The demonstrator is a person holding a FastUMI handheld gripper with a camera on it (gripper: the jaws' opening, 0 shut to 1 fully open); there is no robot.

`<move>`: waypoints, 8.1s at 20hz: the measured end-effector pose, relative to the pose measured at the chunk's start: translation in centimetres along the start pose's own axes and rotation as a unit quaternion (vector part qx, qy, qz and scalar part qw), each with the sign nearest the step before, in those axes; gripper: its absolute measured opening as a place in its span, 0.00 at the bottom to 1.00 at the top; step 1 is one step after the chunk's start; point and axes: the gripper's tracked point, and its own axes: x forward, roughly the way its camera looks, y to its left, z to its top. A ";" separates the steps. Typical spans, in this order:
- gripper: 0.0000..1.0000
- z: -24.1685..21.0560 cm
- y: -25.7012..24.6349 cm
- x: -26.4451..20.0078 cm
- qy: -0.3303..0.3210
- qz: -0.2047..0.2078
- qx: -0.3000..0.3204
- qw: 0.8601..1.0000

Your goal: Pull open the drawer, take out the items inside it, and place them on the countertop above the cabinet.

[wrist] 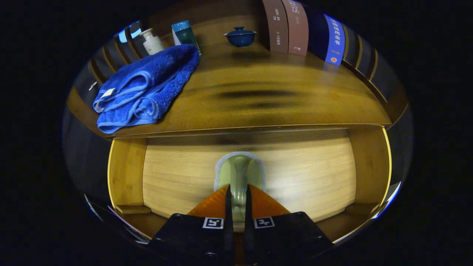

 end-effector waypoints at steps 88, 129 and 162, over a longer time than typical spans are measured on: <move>0.99 -10.3 0.5 -6.7 -0.501 -0.013 -0.028 0.865; 0.99 5.4 2.9 0.3 -0.490 -0.044 -0.051 0.869; 0.98 8.6 -2.0 -28.2 -0.550 0.017 -0.050 0.834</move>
